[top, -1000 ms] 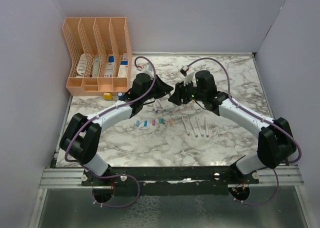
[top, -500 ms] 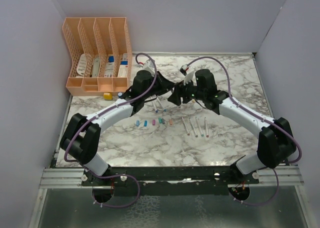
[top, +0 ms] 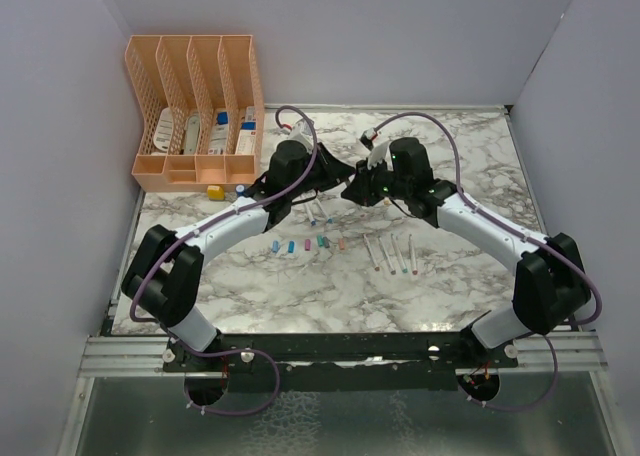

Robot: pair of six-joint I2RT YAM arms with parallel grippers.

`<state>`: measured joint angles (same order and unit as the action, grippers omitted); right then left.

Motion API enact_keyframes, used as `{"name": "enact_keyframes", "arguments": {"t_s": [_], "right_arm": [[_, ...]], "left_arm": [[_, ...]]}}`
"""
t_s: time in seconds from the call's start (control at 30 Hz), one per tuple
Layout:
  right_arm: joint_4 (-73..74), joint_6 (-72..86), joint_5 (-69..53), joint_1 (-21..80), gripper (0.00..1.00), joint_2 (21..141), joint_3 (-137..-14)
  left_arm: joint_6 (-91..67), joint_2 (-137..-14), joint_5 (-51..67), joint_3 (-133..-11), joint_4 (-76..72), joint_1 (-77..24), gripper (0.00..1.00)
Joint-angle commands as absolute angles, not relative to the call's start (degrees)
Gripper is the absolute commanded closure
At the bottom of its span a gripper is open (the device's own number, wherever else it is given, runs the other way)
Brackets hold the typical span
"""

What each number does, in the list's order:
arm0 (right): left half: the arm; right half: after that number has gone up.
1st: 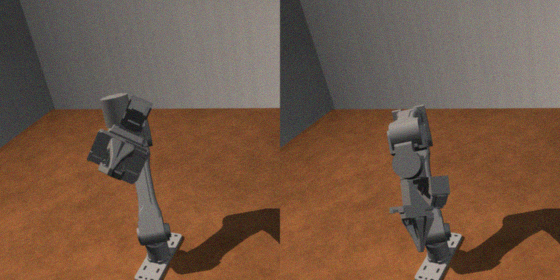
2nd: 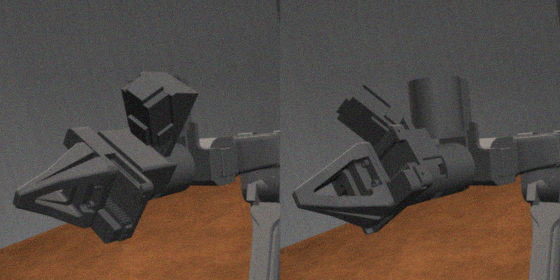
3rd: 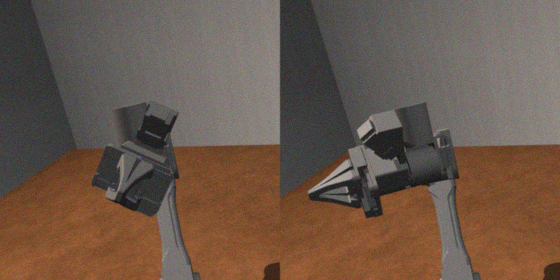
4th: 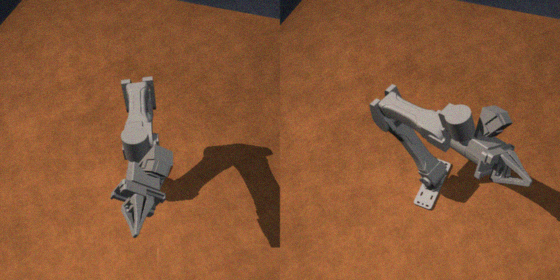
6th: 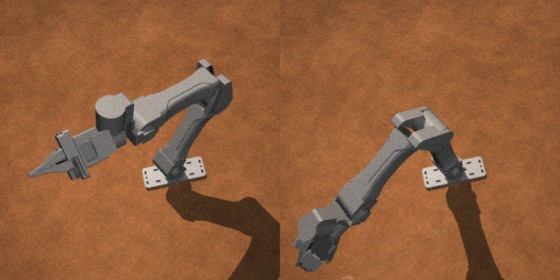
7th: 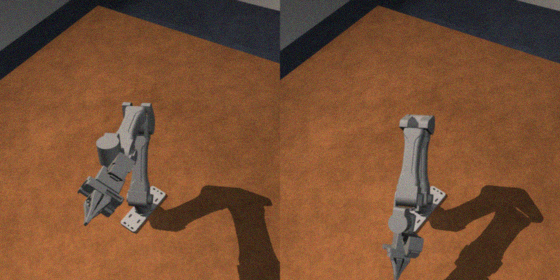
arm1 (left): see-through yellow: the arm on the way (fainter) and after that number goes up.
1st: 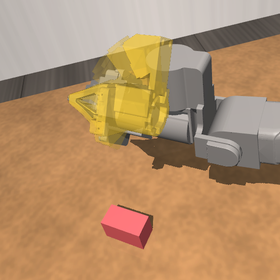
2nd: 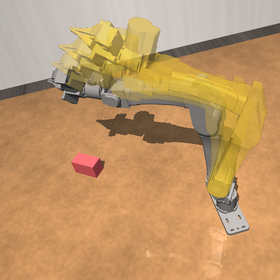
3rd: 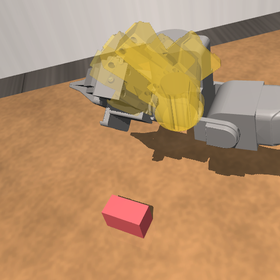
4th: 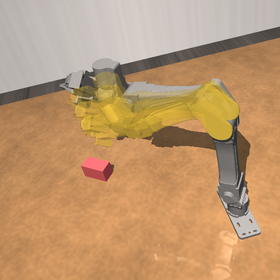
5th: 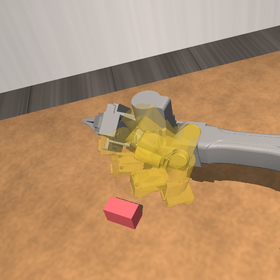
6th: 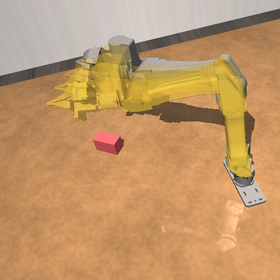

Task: Open the pen caps

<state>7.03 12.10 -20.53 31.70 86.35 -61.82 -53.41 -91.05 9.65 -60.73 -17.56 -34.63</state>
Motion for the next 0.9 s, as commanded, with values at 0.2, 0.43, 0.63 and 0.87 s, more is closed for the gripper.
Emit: {"name": "enact_keyframes", "arguments": {"t_s": [0.2,0.43,0.63,0.87], "right_arm": [[11.01,11.03,-19.78,32.26,0.99,78.20,-54.50],[15.10,10.43,-18.53,32.24,0.99,71.62,-48.78],[16.76,10.89,-17.89,32.26,0.99,68.80,-46.85],[17.14,11.38,-16.87,32.26,0.99,69.36,-47.27]], "left_arm": [[-51.30,-93.52,6.95,-67.01,-16.33,-30.52,1.00],[-49.78,-95.30,6.75,-72.54,-14.24,-26.35,1.00],[-48.45,-95.67,6.29,-74.63,-12.52,-25.11,1.00],[-46.65,-93.95,4.70,-73.69,-11.14,-24.88,1.00]]}}
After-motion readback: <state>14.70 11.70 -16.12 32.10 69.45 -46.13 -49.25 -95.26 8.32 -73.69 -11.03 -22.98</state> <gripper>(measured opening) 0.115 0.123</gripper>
